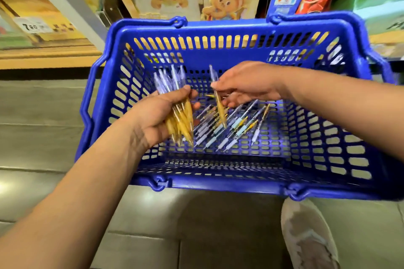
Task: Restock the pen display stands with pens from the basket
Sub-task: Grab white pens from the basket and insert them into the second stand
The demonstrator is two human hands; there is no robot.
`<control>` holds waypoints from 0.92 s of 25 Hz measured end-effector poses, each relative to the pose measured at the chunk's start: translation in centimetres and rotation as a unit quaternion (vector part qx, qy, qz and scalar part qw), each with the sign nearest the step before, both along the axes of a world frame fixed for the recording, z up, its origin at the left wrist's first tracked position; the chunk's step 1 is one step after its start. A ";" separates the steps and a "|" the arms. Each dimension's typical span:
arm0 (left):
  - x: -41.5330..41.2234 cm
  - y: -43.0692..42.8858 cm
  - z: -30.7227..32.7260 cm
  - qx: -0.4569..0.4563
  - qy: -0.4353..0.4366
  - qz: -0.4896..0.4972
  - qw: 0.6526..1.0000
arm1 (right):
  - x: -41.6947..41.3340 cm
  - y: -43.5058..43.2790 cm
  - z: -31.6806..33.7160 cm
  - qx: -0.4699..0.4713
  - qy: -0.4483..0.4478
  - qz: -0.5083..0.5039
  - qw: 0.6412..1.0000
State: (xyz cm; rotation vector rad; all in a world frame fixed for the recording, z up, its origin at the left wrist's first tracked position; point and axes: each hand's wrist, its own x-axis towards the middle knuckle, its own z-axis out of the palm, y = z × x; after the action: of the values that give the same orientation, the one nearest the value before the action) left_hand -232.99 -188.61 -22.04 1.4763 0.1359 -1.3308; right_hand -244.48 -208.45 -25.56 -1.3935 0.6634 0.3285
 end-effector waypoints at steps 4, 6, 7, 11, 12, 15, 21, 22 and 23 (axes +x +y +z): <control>-1.4 -1.1 0.0 -0.020 0.012 -0.023 0.999 | -3.4 -1.7 2.3 0.010 -0.016 -0.044 0.999; -2.0 -1.4 0.2 -0.022 0.012 -0.046 0.999 | -4.7 -1.3 2.2 0.060 -0.019 -0.058 0.996; -2.2 -1.6 0.3 -0.024 0.011 -0.057 0.998 | -5.2 -0.9 1.9 0.088 -0.022 -0.059 0.994; -2.6 -2.4 0.0 -0.034 -0.005 -0.029 0.999 | -5.7 0.4 1.0 0.128 -0.020 -0.046 0.990; -2.7 -2.6 -0.1 -0.030 -0.005 -0.021 0.999 | -5.7 0.4 0.9 0.132 -0.022 -0.054 0.989; -2.7 -3.5 -0.6 -0.030 0.009 -0.011 0.999 | -5.3 -0.1 1.3 0.144 -0.031 -0.075 0.986; -3.7 -5.4 -0.5 -0.013 0.036 0.024 0.999 | -4.8 -0.6 3.8 0.111 0.004 -0.094 0.989; -4.2 -5.4 0.0 -0.020 0.046 0.028 0.998 | -5.2 -0.6 4.5 0.113 0.012 -0.095 0.989; -4.8 -5.3 0.8 -0.028 0.060 0.034 0.997 | -5.8 -0.5 5.4 0.117 0.020 -0.099 0.988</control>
State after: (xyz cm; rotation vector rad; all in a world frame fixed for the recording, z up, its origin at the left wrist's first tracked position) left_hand -237.80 -193.87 -21.24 1.3342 0.2218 -1.3573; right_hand -250.24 -208.99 -20.19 -1.0912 0.7643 0.2669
